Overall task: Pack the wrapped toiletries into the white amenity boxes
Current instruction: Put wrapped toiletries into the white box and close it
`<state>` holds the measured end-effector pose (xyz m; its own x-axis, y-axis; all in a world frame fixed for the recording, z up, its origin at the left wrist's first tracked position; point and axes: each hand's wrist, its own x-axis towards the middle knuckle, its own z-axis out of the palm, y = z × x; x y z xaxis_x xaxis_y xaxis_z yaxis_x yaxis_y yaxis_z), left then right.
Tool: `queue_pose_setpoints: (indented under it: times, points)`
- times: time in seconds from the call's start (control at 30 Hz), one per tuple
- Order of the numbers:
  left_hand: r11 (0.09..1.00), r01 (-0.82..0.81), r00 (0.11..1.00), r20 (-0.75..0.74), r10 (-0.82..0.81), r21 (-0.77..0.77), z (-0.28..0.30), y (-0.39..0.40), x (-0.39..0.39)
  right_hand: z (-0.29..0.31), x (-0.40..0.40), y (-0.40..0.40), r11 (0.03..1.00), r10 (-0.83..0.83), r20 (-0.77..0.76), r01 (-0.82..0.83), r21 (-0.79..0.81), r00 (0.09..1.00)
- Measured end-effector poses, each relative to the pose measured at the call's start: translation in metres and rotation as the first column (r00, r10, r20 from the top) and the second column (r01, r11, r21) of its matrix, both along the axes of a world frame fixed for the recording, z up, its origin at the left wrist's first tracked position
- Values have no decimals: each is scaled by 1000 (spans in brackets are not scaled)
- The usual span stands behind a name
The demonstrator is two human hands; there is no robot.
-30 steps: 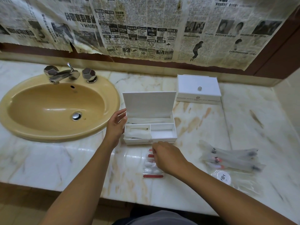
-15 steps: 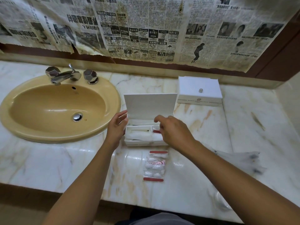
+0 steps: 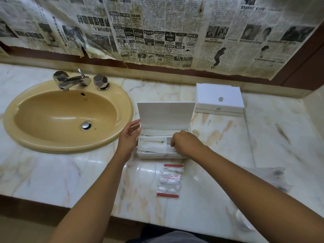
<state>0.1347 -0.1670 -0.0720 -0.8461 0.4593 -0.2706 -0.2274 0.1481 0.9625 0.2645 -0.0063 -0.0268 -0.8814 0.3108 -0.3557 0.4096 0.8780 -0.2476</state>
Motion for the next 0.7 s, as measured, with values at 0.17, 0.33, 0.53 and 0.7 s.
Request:
queue_pose_setpoints:
  times: [0.17, 0.33, 0.53, 0.7]
  points:
    - [1000, 1, 1000, -6, -1, 1, 0, 0, 0, -2, 3, -3, 997, -43, 58, 47, -61, 997]
    - [1000, 1, 1000, 0, -1, 3, -1, 1, 0, -2, 11, -7, 992, -70, 27, 72, -103, 997]
    - [1000, 2, 1000, -7, -2, 3, -1, 1, 1, 15, 32, -30, 998, -13, -265, -4, -62, 964]
    - [1000, 1, 1000, -16, -1, 0, -2, 1, 0, -13, 54, -49, 995, 44, -153, -57, -83, 987]
